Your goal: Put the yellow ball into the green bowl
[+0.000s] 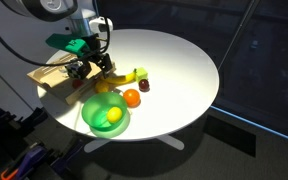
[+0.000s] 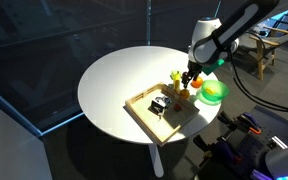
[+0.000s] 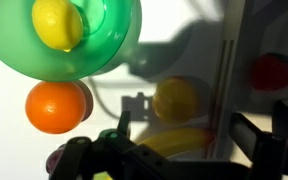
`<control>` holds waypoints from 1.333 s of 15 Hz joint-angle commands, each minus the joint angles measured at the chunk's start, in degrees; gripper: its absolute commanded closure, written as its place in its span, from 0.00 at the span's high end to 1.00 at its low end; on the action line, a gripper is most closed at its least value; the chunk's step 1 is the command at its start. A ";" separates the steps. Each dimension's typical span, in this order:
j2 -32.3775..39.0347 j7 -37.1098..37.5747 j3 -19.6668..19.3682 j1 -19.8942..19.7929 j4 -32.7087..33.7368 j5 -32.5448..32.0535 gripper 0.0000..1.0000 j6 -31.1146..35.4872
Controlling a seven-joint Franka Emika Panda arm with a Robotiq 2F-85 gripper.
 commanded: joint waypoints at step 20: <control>3.46 -2.94 0.56 -2.33 0.20 2.73 1.00 2.62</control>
